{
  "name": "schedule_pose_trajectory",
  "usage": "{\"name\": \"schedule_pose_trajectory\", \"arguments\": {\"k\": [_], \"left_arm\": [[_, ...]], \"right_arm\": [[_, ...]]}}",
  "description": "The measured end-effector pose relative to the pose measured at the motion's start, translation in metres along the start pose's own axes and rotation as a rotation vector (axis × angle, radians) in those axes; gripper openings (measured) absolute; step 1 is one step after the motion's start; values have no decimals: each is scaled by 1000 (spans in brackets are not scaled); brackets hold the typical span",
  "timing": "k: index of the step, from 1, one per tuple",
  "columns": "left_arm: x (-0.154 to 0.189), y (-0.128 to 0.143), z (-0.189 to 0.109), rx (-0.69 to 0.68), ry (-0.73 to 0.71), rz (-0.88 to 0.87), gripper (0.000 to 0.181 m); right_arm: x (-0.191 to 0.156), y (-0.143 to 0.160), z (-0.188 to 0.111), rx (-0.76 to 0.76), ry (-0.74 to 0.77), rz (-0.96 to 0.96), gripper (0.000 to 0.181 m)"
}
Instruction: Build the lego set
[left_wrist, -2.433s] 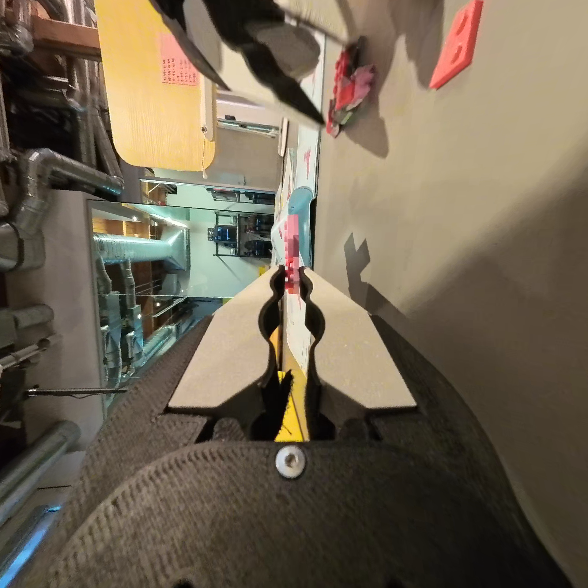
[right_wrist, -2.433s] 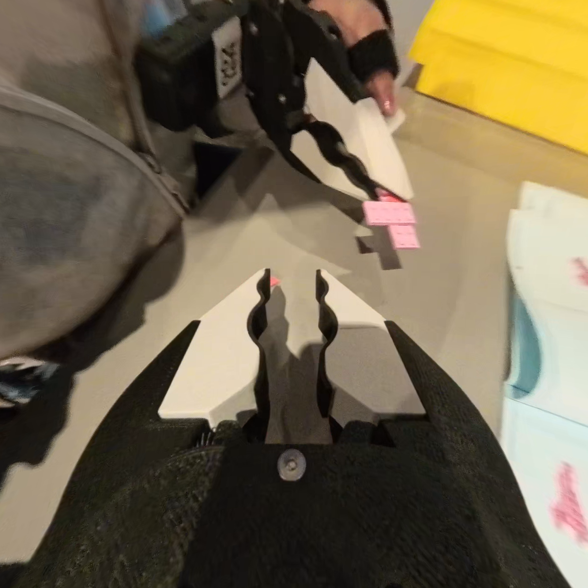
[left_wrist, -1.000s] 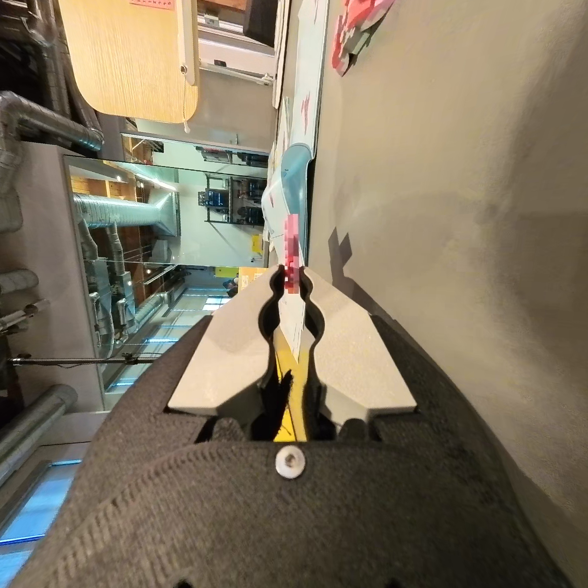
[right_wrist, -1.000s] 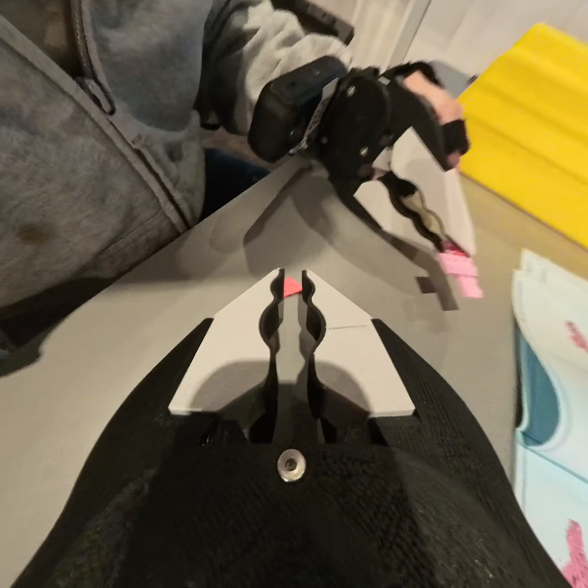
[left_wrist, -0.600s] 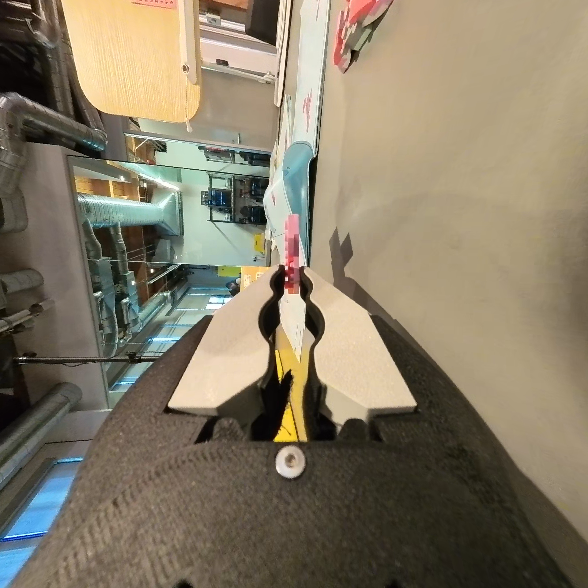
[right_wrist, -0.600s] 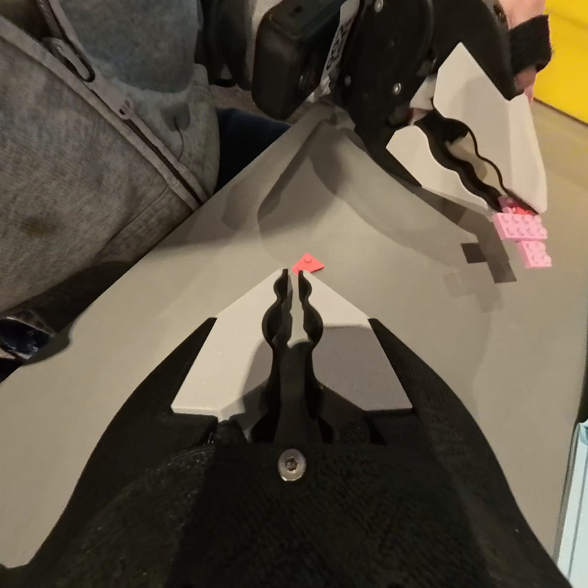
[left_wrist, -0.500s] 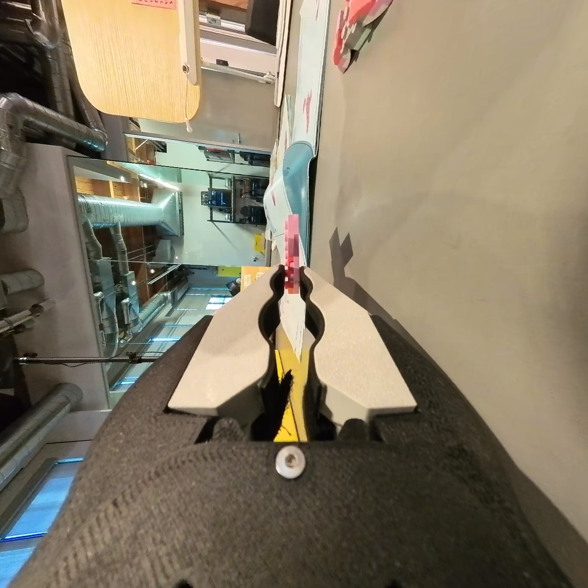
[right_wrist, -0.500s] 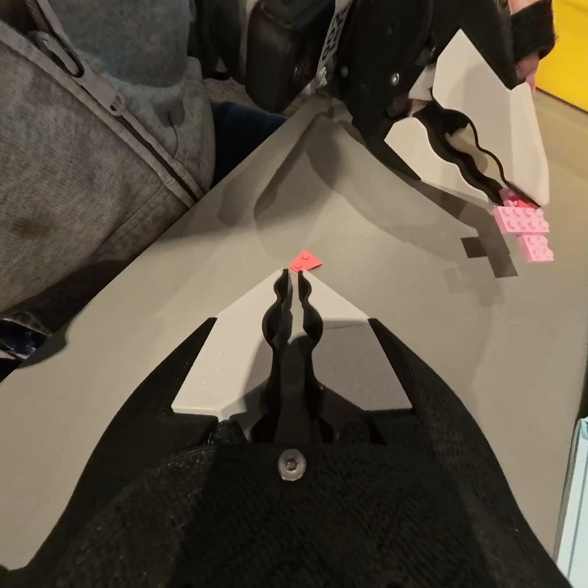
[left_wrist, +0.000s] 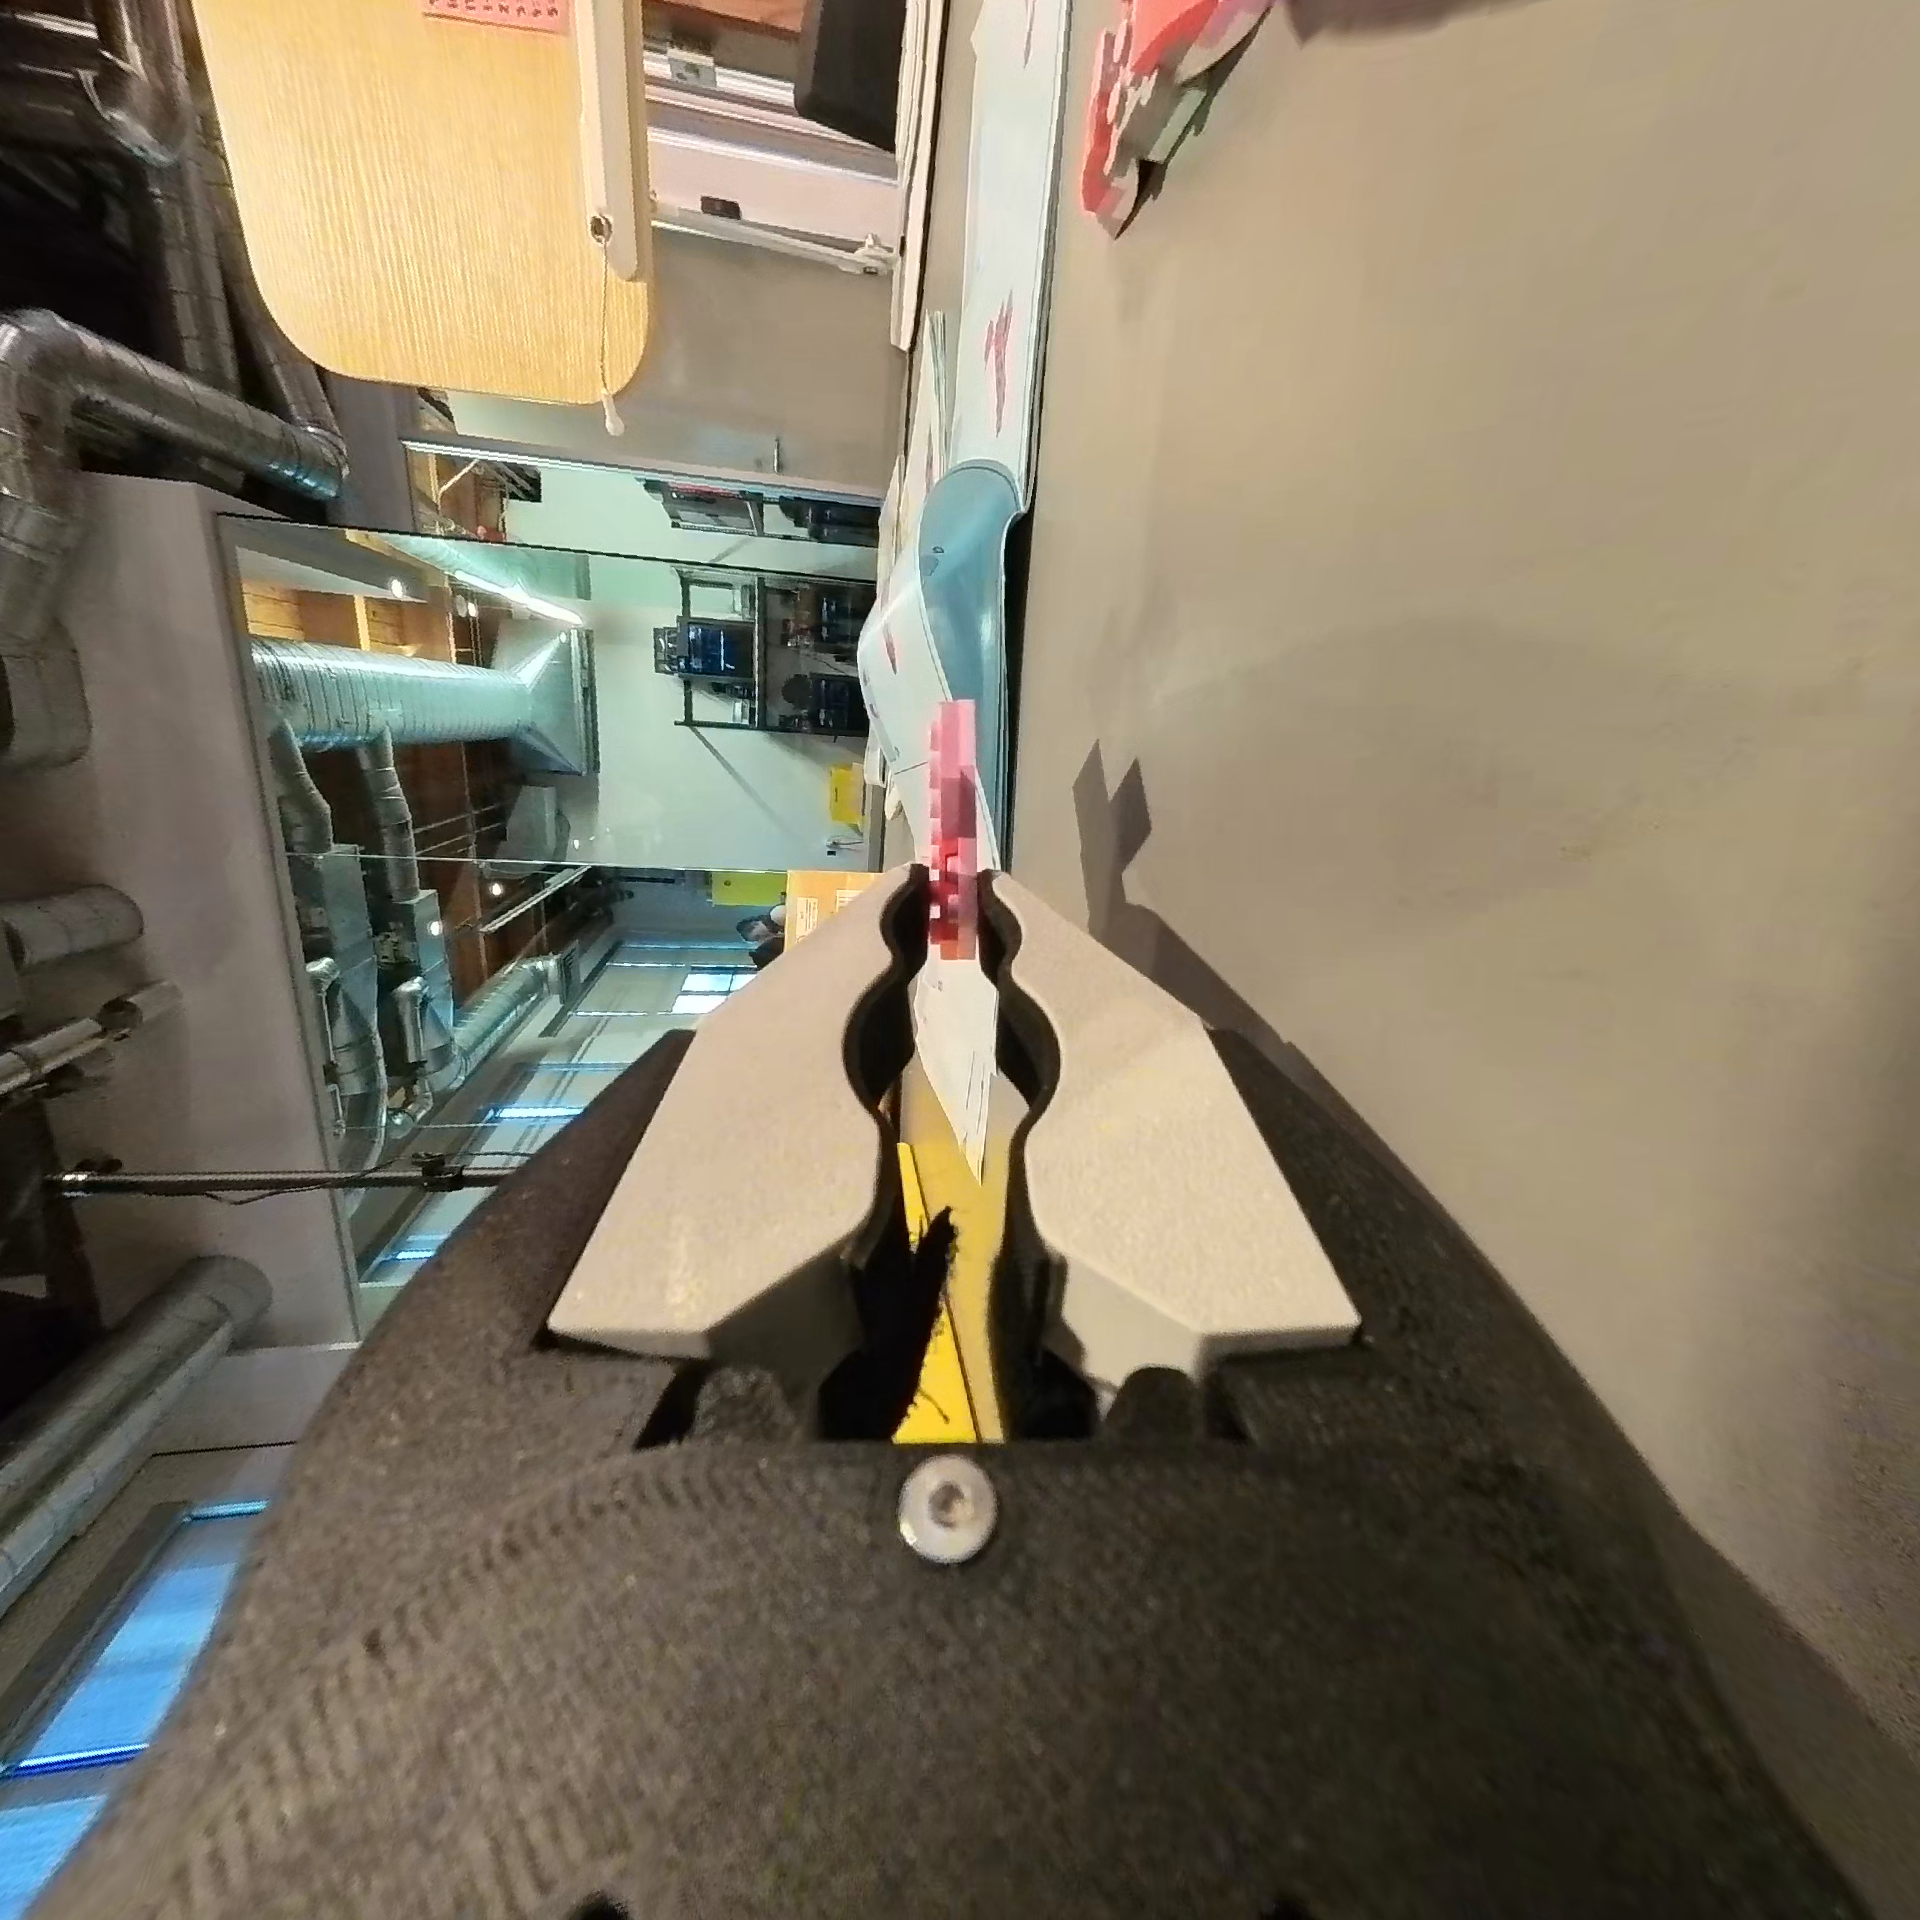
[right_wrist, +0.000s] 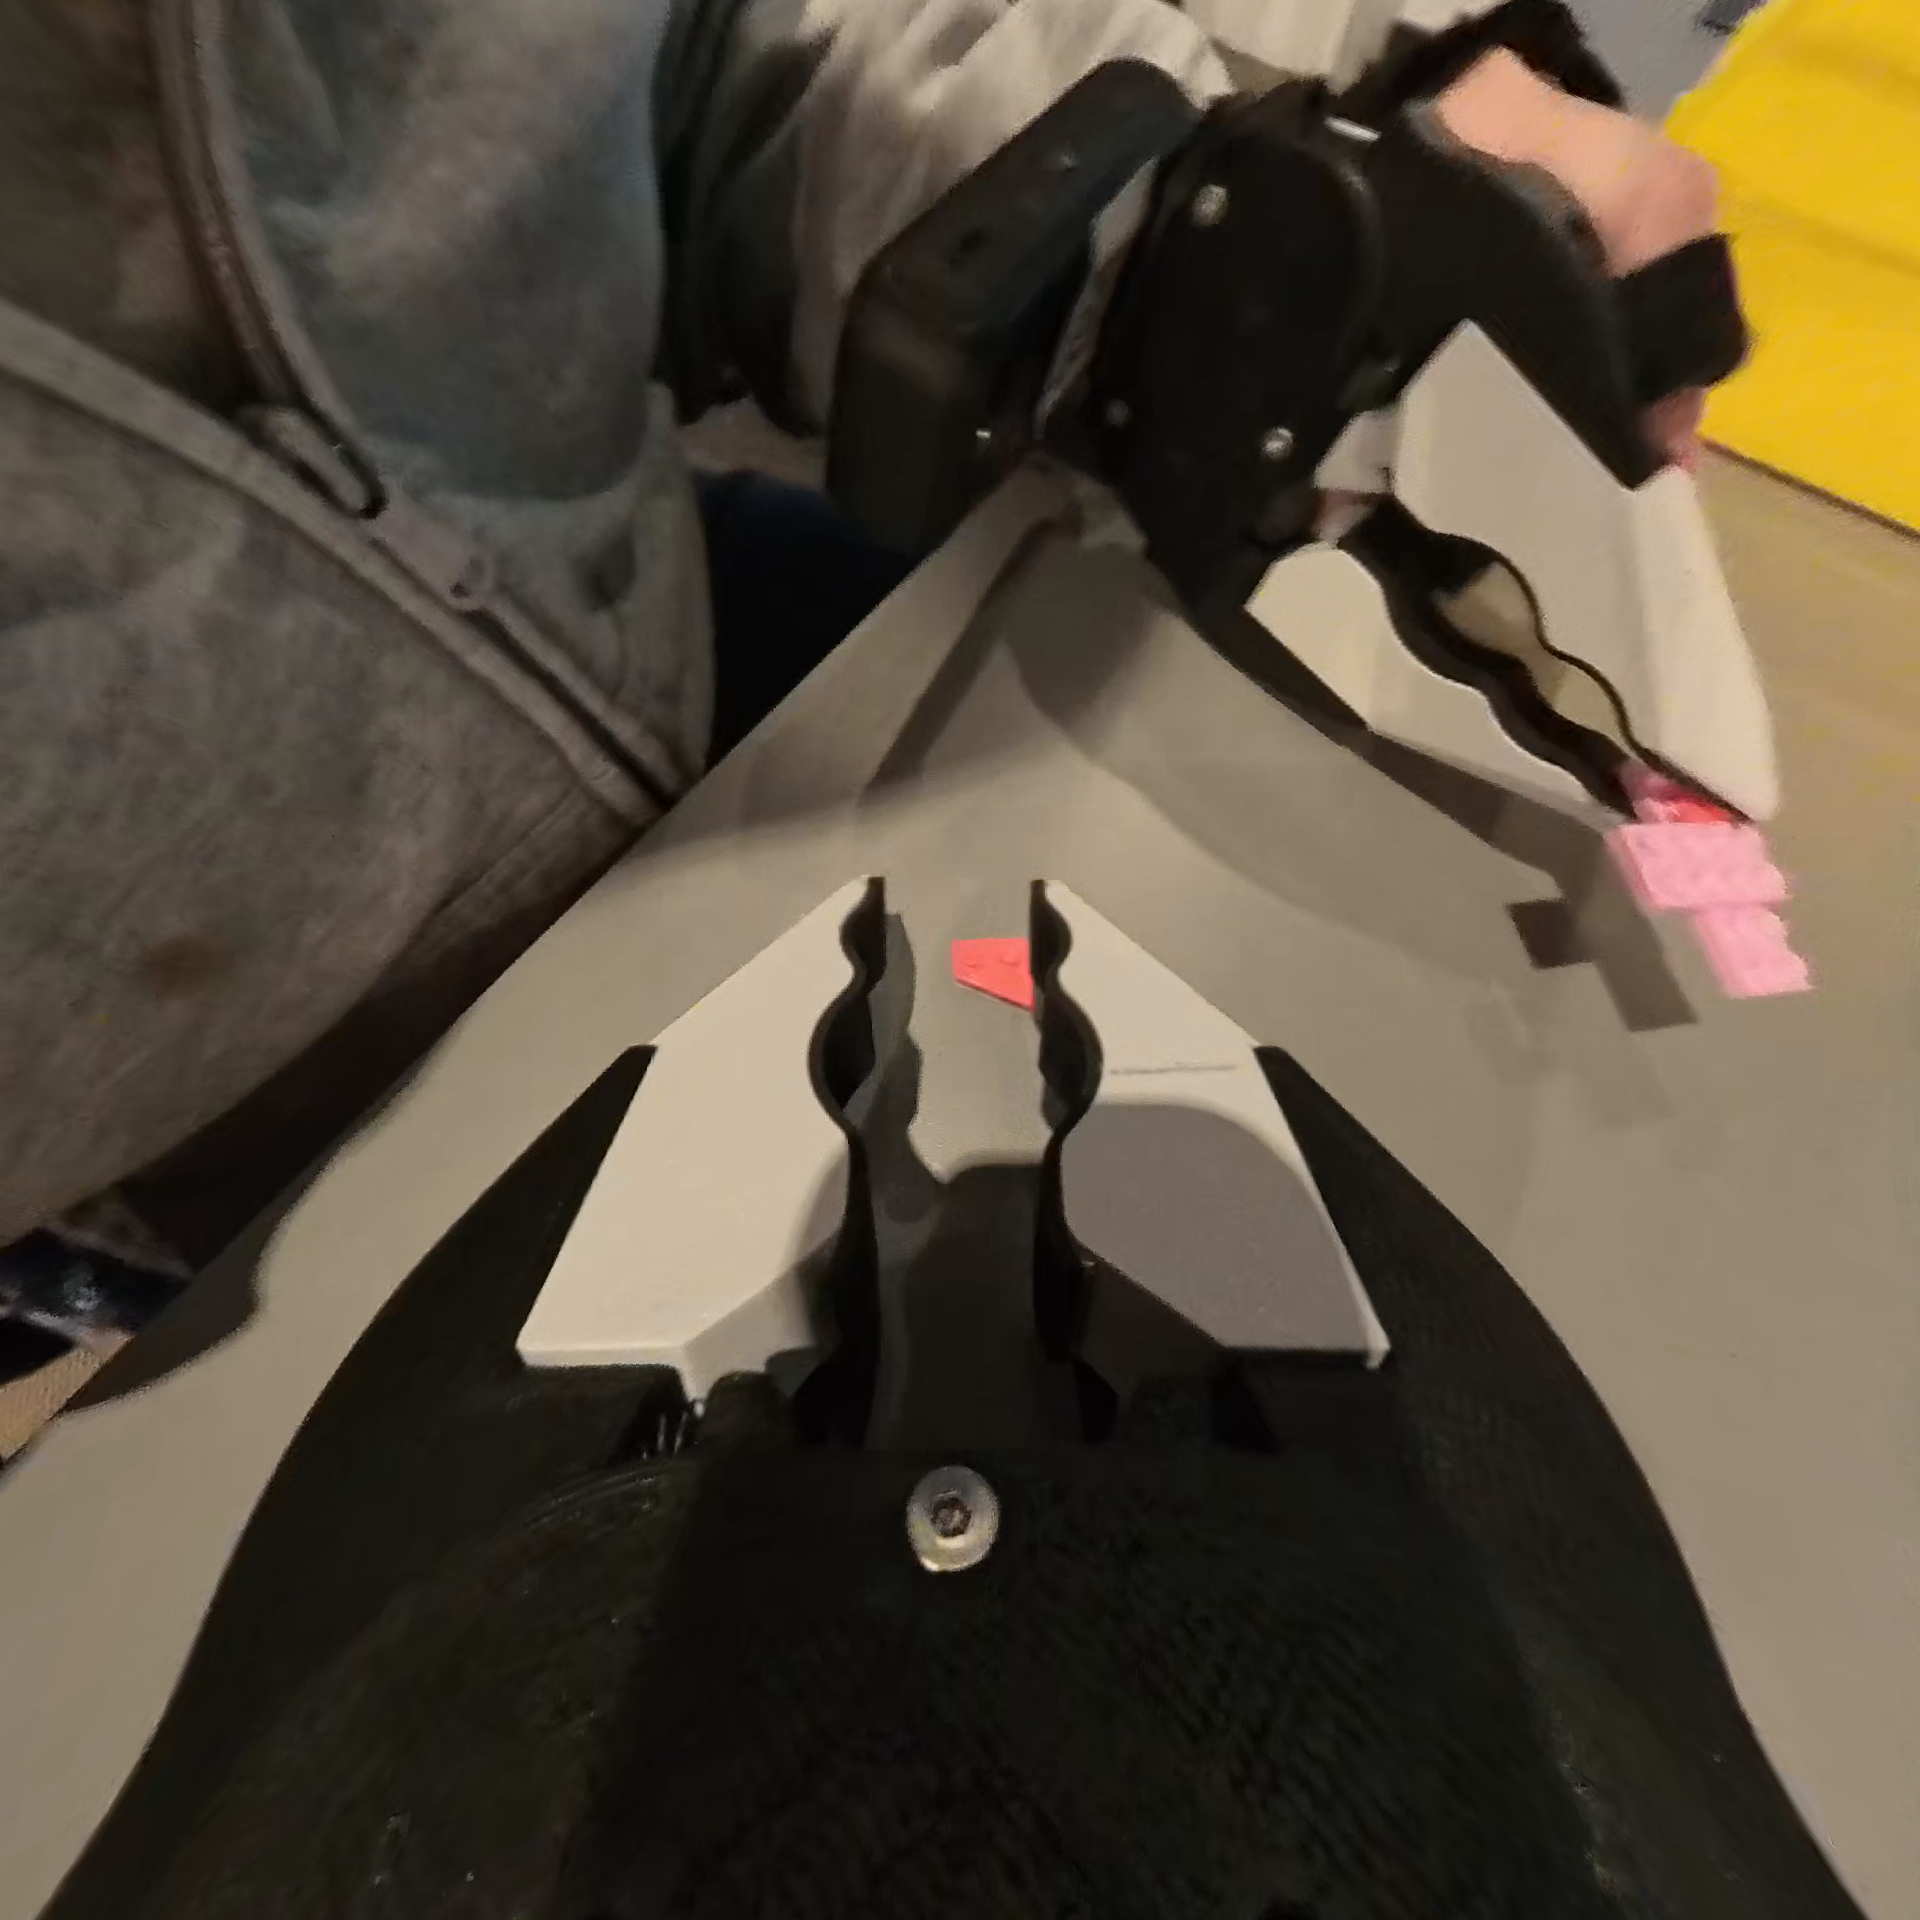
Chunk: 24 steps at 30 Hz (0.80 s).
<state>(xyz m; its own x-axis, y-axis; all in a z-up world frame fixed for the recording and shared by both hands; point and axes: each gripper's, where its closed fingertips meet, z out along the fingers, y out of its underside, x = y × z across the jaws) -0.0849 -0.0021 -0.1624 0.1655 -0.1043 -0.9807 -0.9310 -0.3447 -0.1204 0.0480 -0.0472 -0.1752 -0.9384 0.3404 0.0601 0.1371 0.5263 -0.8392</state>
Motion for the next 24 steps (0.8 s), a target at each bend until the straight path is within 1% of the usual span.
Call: {"name": "schedule_pose_trajectory", "arguments": {"k": [2,7,14,24], "left_arm": [[0,0,0,0,1,-1,8],[0,0,0,-1,2,0,8],[-5,-2,-3,7,-38,43,8],[-5,0,-3,-1,-31,36,8]], "right_arm": [[5,2,1,-15,17,34,34],[5,10,3,-72,6,72,34],[0,14,-2,-80,-46,132,23],[-12,15,-6,-86,-123,133,19]]}}
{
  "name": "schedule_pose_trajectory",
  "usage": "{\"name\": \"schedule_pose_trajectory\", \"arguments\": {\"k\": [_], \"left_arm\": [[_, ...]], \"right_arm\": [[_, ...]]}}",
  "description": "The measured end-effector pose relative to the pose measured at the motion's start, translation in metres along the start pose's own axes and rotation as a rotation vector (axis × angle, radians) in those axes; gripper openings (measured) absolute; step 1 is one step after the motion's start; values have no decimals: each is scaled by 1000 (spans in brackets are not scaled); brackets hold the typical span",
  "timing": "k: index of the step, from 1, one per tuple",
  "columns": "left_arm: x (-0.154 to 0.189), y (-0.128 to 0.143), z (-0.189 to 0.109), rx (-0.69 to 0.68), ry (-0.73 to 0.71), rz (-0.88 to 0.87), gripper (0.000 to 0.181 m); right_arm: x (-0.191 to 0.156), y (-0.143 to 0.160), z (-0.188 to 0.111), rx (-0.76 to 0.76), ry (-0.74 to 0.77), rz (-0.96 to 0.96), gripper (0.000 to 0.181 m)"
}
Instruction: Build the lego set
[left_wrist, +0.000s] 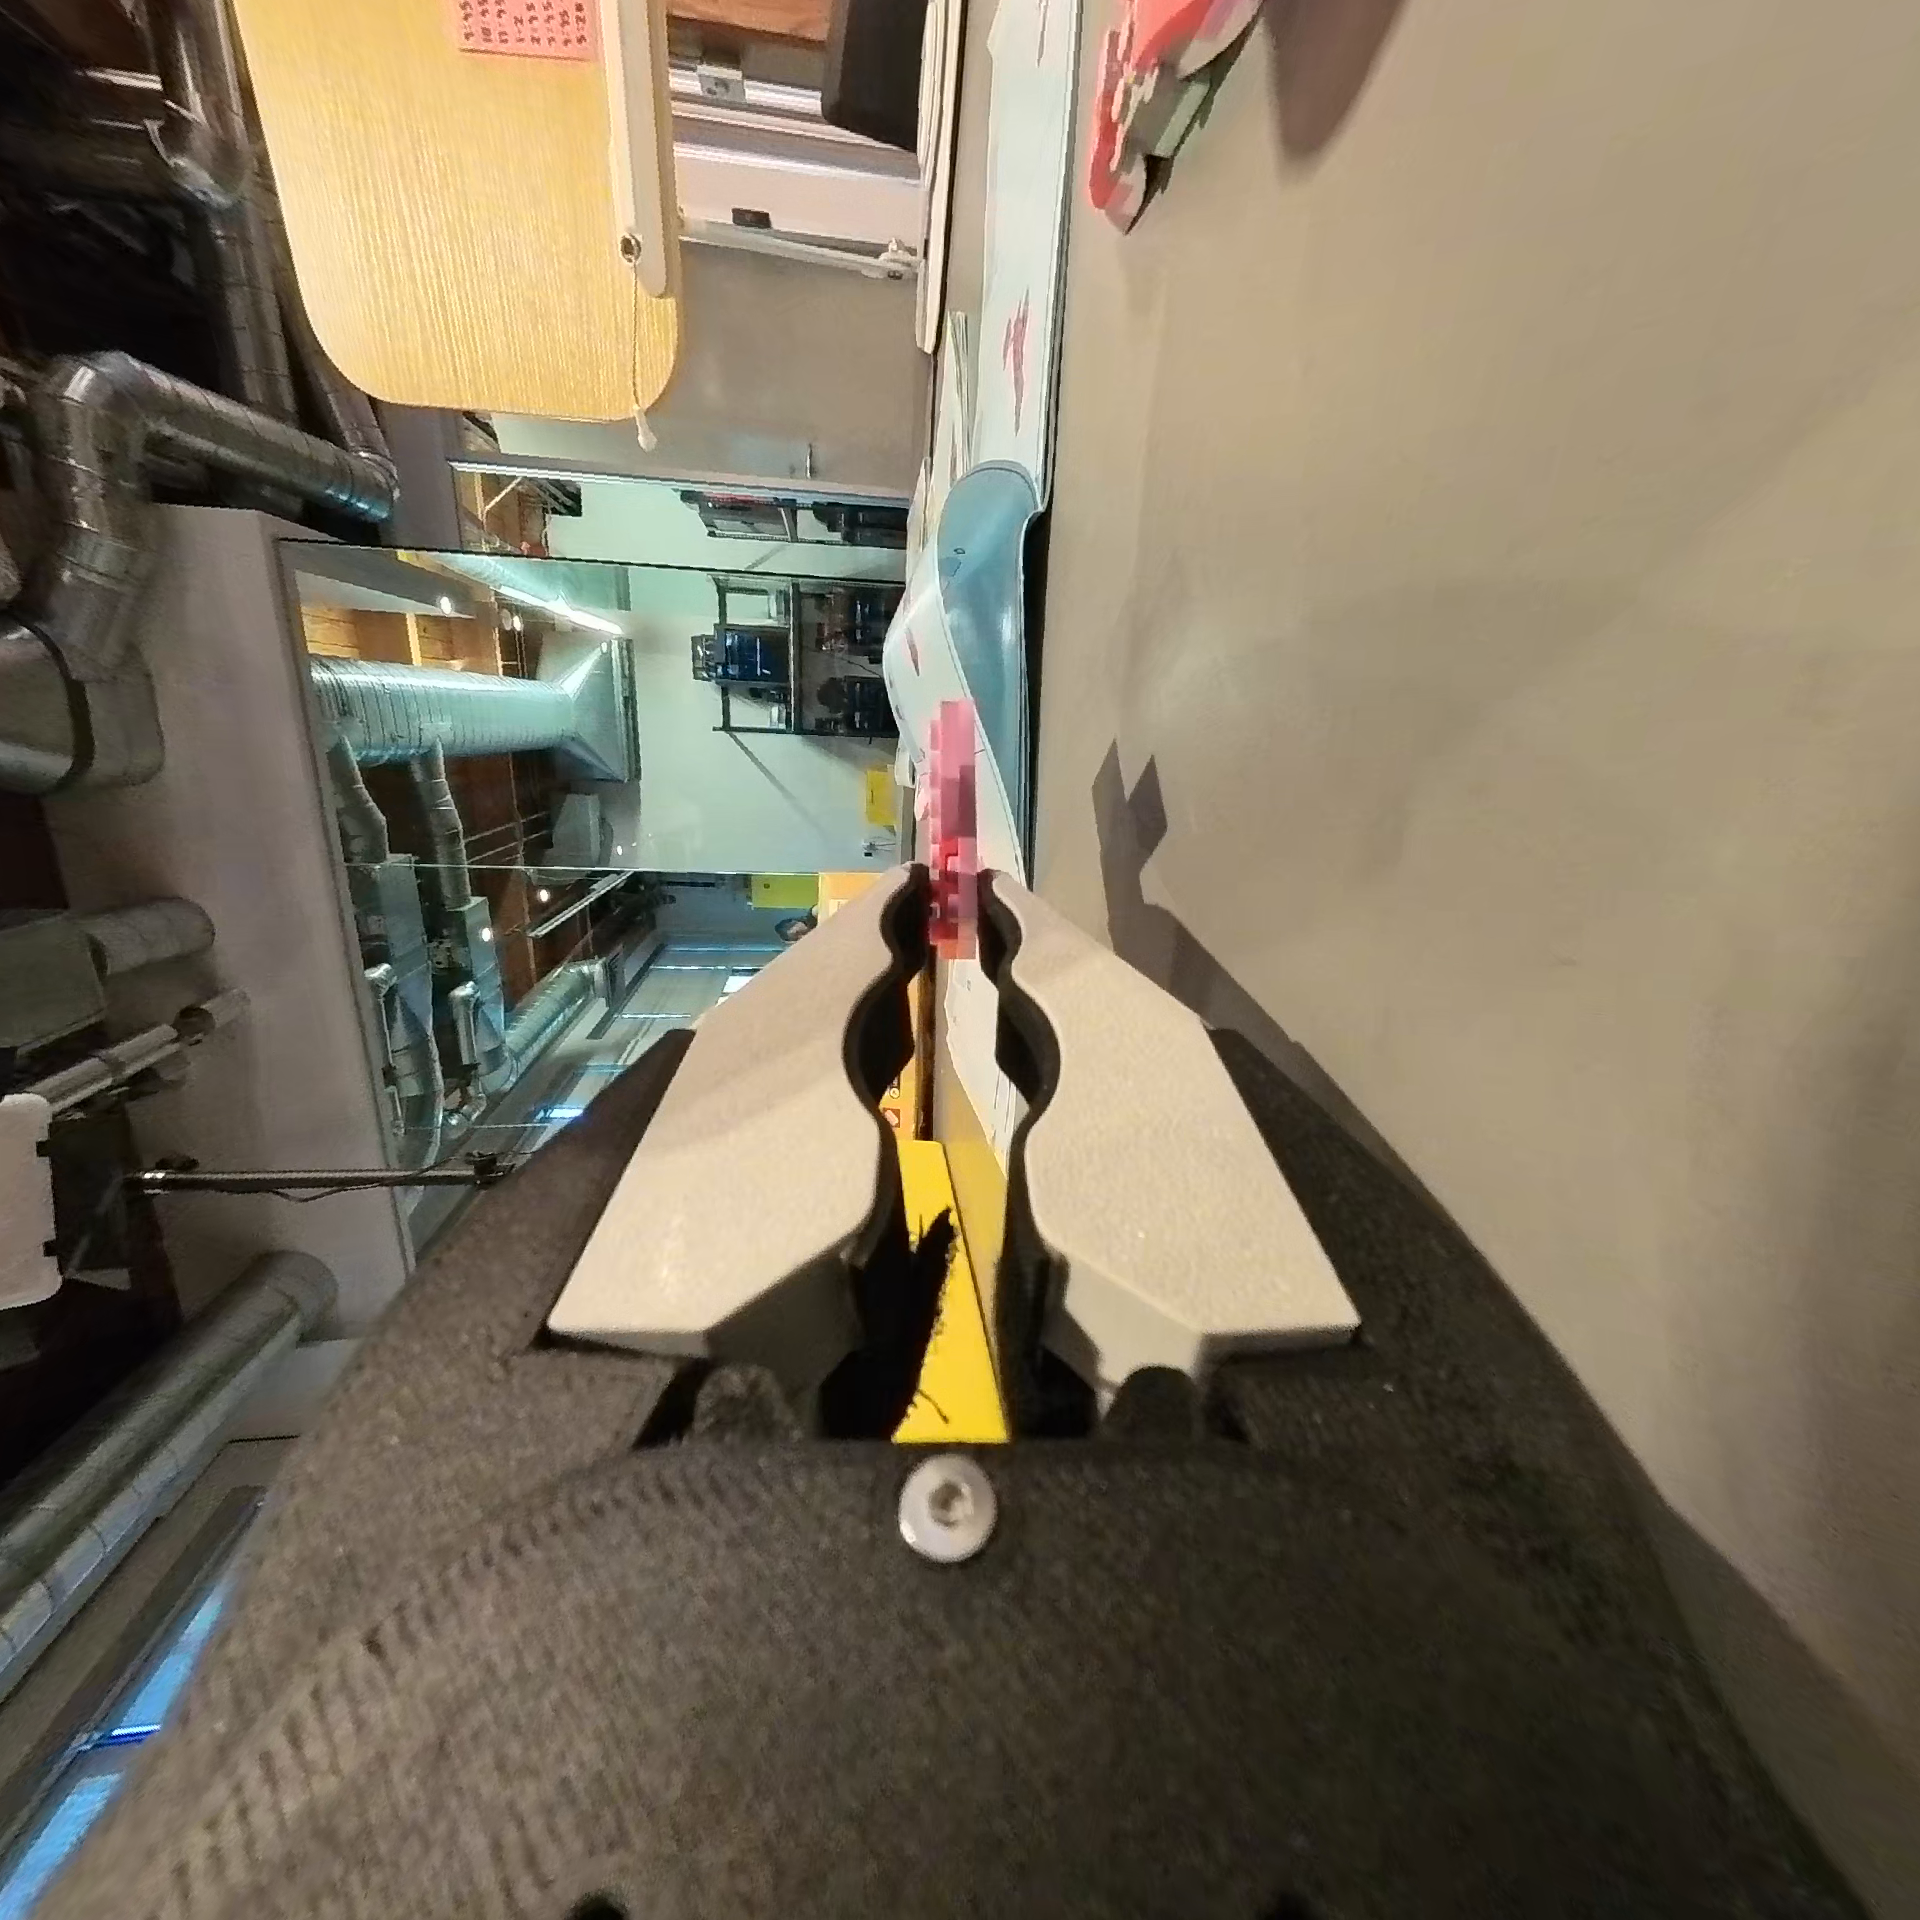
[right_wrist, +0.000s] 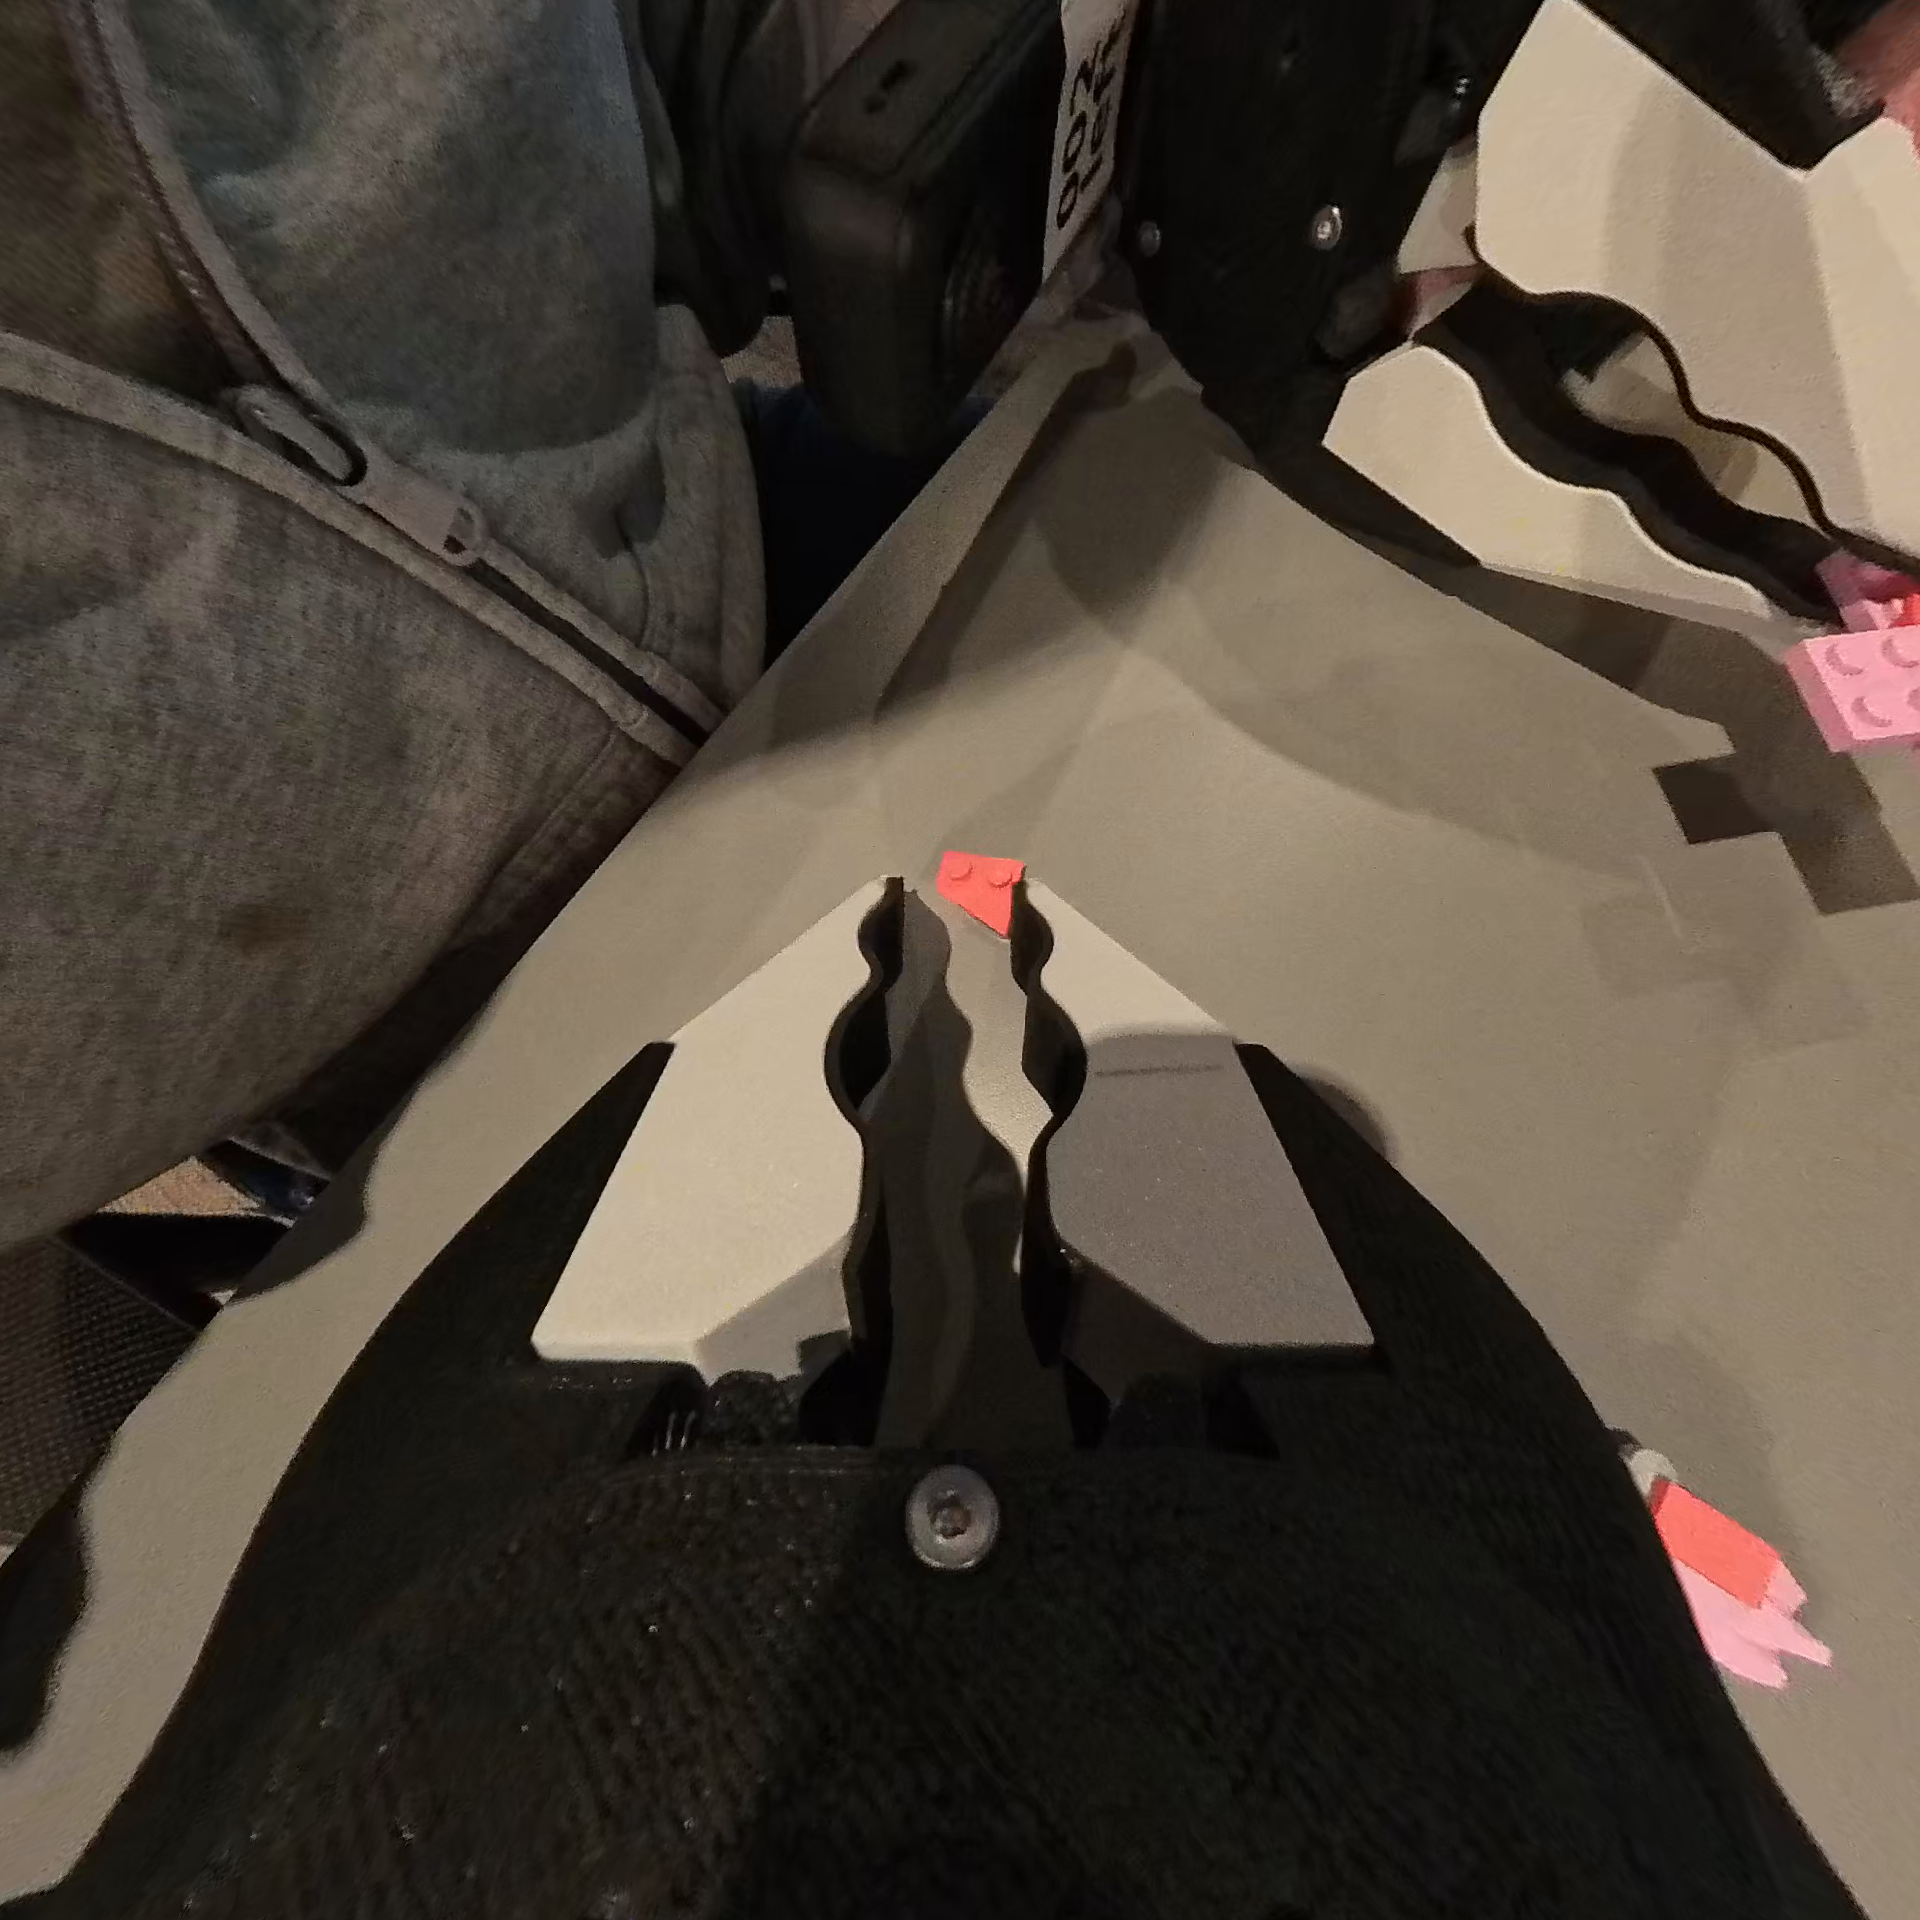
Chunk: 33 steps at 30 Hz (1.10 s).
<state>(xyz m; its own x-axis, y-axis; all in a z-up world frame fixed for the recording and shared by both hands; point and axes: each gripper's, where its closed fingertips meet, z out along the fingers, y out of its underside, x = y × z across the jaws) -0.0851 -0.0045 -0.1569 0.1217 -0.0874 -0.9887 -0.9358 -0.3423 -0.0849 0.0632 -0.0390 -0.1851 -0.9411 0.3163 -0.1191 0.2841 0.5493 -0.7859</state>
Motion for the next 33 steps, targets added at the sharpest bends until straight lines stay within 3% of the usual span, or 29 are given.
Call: {"name": "schedule_pose_trajectory", "arguments": {"k": [33], "left_arm": [[-3,-4,5,-9,-2,6,8]], "right_arm": [[3,-1,-1,4,24,9,17]]}}
